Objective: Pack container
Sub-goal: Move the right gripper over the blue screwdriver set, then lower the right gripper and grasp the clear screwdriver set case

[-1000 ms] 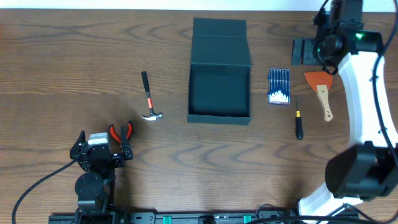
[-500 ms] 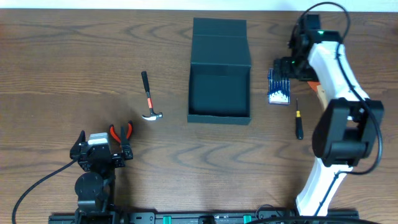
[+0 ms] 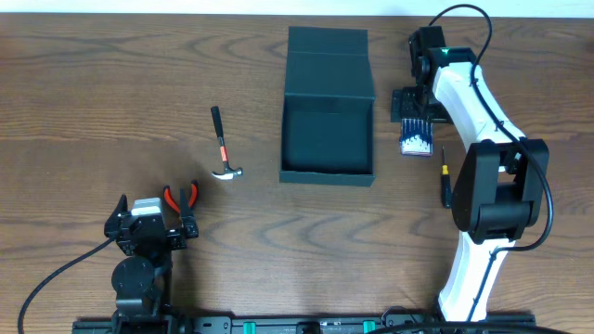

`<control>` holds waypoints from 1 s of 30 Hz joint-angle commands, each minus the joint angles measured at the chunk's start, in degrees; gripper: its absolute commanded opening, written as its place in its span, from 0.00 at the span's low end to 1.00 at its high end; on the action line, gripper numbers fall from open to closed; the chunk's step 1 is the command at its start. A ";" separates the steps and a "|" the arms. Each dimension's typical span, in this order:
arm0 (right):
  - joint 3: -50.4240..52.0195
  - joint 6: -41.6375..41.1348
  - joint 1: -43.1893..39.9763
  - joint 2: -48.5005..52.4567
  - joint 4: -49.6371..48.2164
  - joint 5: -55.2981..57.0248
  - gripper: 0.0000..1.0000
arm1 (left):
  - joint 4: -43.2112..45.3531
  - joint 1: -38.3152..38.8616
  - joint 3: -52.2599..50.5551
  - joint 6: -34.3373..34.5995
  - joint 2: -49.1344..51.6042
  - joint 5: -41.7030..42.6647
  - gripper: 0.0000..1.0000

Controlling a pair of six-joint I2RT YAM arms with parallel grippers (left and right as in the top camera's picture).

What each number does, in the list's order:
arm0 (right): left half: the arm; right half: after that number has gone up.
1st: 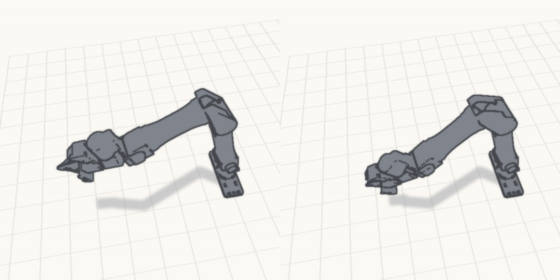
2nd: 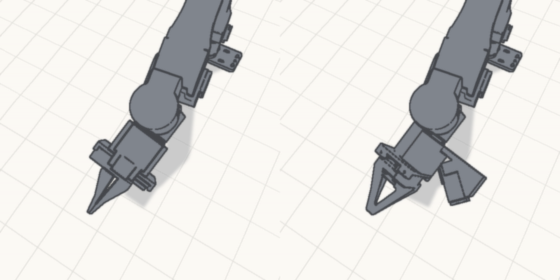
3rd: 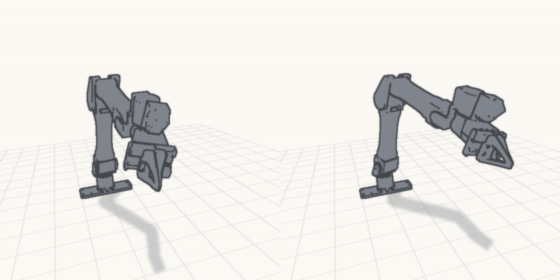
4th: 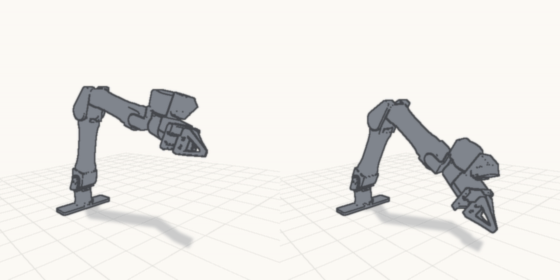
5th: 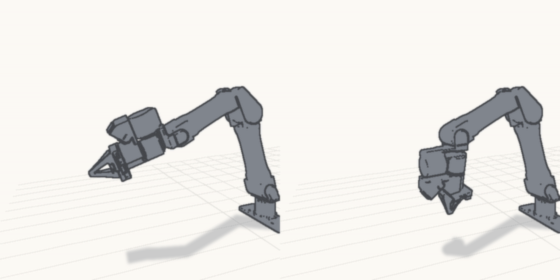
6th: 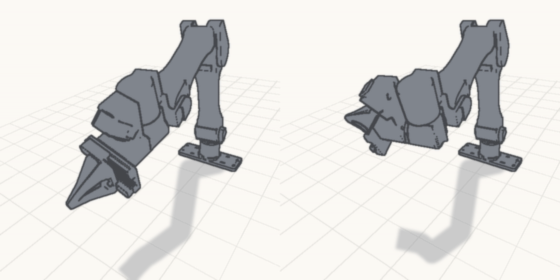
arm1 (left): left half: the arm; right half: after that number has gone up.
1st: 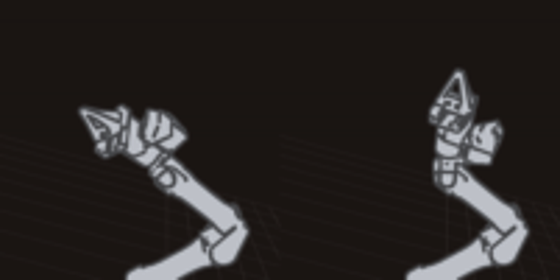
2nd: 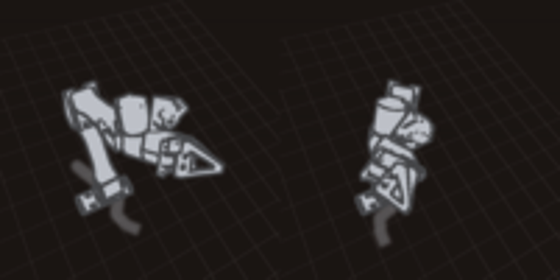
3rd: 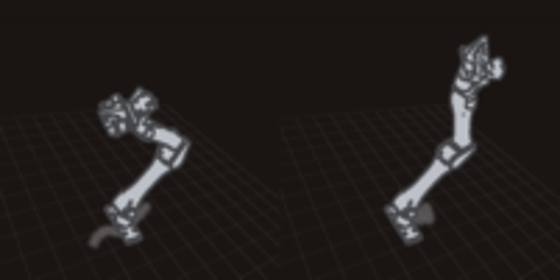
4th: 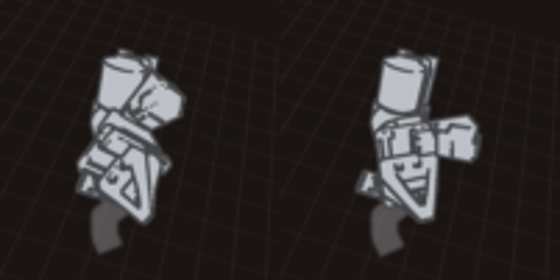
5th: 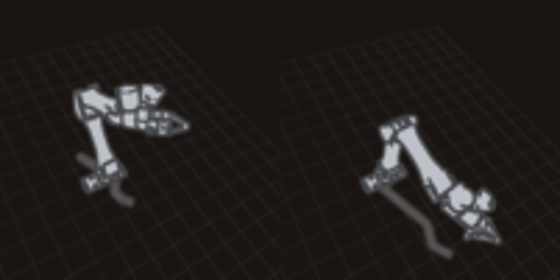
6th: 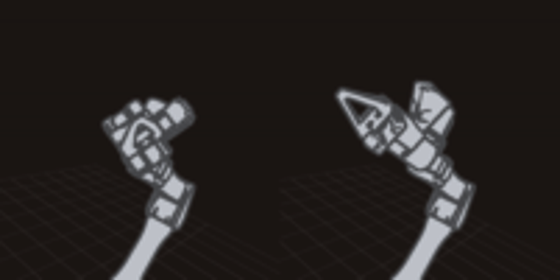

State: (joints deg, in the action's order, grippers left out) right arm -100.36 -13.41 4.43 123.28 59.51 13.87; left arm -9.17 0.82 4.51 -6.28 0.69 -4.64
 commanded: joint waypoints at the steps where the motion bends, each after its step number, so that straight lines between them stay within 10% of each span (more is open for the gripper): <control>1: -0.83 -1.46 -1.31 0.81 -0.37 0.85 0.99 | -0.63 0.13 -1.57 -0.76 -0.07 0.17 0.99; 30: -0.79 4.26 -3.13 6.93 -1.73 -9.84 0.99 | -0.66 0.13 -1.57 -0.76 -0.07 0.17 0.99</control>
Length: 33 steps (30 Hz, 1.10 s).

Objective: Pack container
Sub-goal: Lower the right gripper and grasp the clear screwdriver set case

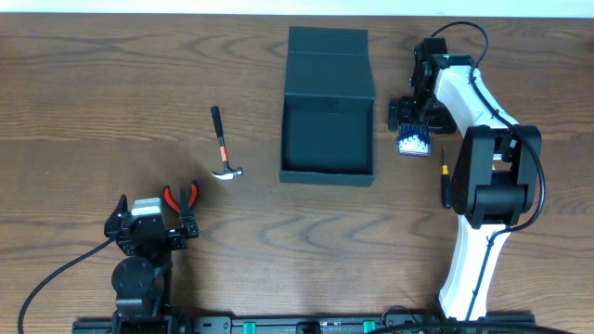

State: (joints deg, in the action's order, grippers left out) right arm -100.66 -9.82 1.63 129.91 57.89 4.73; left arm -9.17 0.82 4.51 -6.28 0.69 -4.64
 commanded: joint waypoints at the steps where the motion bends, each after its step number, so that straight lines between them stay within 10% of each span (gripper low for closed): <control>1: -0.48 0.68 -0.33 0.44 -0.15 -0.70 0.99 | -0.66 0.13 -1.57 -0.76 -0.07 0.17 0.99; 33: 5.75 2.21 -1.92 0.74 -3.06 -3.96 0.99 | -0.63 0.13 -1.57 -0.76 -0.07 0.17 0.99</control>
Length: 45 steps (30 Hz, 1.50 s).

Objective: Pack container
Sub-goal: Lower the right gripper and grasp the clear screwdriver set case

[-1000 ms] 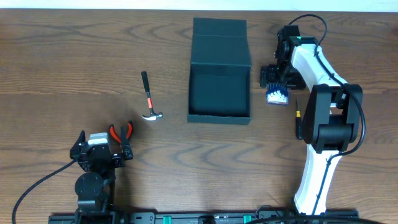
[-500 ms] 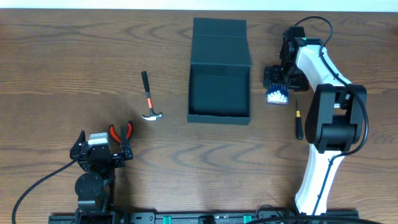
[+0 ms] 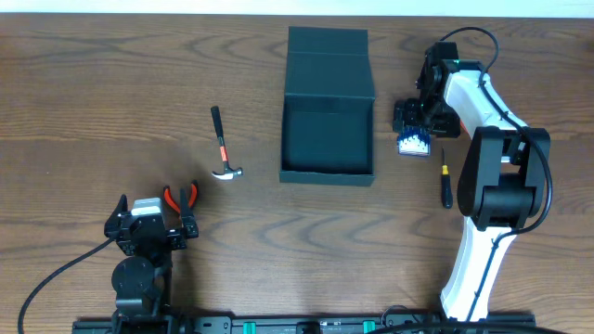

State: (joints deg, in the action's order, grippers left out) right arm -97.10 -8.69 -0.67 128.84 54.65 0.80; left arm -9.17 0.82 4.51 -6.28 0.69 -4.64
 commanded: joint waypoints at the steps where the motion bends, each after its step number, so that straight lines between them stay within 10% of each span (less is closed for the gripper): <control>1: 2.19 1.07 0.39 1.81 0.15 0.00 0.99 | -0.66 0.13 -1.57 -0.76 -0.07 0.17 0.99; 27: 2.16 1.07 0.39 1.79 0.39 0.02 0.56 | -0.66 0.13 -1.57 -0.76 -0.07 0.17 0.99; 45: -7.58 1.07 0.39 1.79 6.21 0.02 0.52 | -0.66 0.13 -1.57 -0.76 -0.07 0.17 0.99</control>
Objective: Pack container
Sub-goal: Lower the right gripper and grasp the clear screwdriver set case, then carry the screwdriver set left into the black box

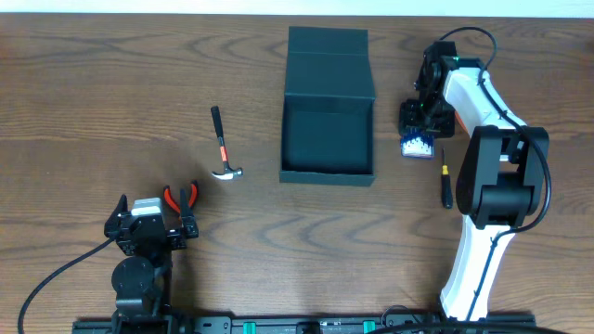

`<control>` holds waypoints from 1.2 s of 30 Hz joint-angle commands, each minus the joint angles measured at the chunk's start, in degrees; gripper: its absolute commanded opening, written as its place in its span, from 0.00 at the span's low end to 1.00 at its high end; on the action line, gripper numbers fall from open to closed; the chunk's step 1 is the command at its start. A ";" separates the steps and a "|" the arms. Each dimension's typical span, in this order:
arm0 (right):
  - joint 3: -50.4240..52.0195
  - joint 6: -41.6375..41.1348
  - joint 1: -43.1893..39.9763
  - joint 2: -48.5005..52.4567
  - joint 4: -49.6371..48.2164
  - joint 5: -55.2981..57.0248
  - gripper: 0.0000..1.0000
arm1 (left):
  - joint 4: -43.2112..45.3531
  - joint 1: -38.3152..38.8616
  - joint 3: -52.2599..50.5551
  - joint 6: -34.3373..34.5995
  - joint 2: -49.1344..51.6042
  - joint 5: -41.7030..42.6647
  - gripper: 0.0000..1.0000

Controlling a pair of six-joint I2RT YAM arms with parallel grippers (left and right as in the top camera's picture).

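Note:
An open dark box [327, 173] with its lid folded back stands at the table's middle. To its right lies a small blue and white pack [417, 145]. My right gripper [417, 119] is down over the pack's far end, its jaws drawn in narrow around it. A black hammer with a red band [223, 146] lies left of the box. Red-handled pliers [179, 196] lie at the near left, right beside my left gripper [153, 221], which rests open and holds nothing. A thin screwdriver [445, 186] lies near the right arm.
The right arm's white links [483, 102] reach along the table's right side over the screwdriver's area. The left arm's base [137, 278] sits at the near left edge. A rail runs along the near edge.
The right gripper's jaws have drawn in around the blue and white pack, and the gripper sits slightly further right. The pack has shifted a little right. The left arm is unchanged.
The right gripper first stood wide over the far end of the blue and white pack. It then stayed over the pack with small shifts while the arm swung right, uncovering the screwdriver. Now its jaws are narrow on the pack. Hammer, pliers and box have stayed put.

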State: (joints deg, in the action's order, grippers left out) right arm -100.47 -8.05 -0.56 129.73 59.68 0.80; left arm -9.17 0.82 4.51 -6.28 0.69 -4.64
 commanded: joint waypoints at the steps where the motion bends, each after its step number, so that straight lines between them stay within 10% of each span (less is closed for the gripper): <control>1: -5.53 0.44 0.28 0.90 1.92 0.02 0.51 | -0.66 0.13 -1.57 -0.76 -0.07 0.17 0.99; 36: -44.61 -0.11 23.43 0.90 28.02 0.90 0.49 | -0.66 0.13 -1.57 -0.76 -0.07 0.17 0.99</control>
State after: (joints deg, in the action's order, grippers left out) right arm -143.74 -4.43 19.86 130.89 86.94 1.04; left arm -9.17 0.82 4.51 -6.28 0.69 -4.64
